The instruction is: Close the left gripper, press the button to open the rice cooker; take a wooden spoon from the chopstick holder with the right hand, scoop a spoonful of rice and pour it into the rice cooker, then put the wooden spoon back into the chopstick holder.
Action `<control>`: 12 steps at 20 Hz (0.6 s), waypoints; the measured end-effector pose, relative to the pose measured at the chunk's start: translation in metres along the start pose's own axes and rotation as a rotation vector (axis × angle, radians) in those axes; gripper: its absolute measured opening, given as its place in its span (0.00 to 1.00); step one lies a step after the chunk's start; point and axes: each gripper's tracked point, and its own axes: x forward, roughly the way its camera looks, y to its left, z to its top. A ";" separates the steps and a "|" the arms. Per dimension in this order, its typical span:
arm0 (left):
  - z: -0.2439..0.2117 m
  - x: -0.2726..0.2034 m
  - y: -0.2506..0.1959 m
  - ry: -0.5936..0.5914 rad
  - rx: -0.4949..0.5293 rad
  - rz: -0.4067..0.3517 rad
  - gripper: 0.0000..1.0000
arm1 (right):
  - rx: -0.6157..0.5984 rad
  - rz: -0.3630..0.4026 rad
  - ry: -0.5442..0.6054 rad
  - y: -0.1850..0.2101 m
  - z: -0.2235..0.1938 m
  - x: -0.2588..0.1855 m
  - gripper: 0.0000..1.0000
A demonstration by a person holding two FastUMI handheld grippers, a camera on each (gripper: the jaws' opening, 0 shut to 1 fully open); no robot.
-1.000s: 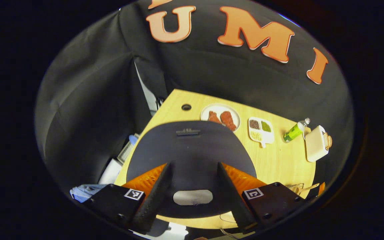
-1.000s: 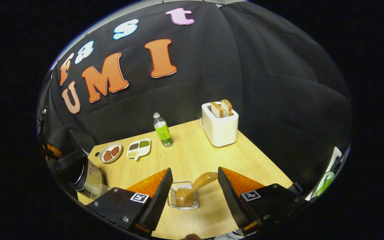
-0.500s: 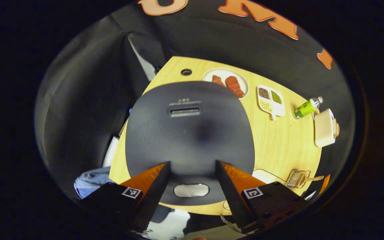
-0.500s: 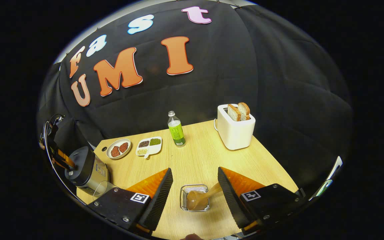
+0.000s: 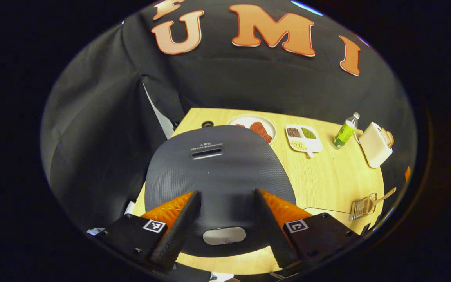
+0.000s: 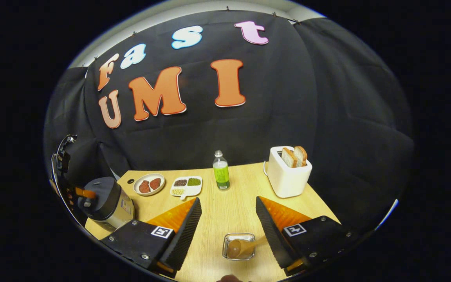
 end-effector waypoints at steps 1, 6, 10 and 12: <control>0.001 -0.002 0.001 -0.025 0.001 0.014 0.95 | -0.011 0.008 -0.021 0.003 0.009 -0.001 0.87; 0.066 -0.049 0.000 -0.340 0.039 0.056 0.95 | -0.061 0.020 -0.167 0.016 0.062 -0.008 0.87; 0.118 -0.117 -0.010 -0.585 0.066 0.049 0.96 | -0.089 0.050 -0.309 0.034 0.102 -0.021 0.87; 0.138 -0.163 -0.020 -0.692 0.072 0.050 0.97 | -0.113 0.053 -0.356 0.037 0.117 -0.031 0.87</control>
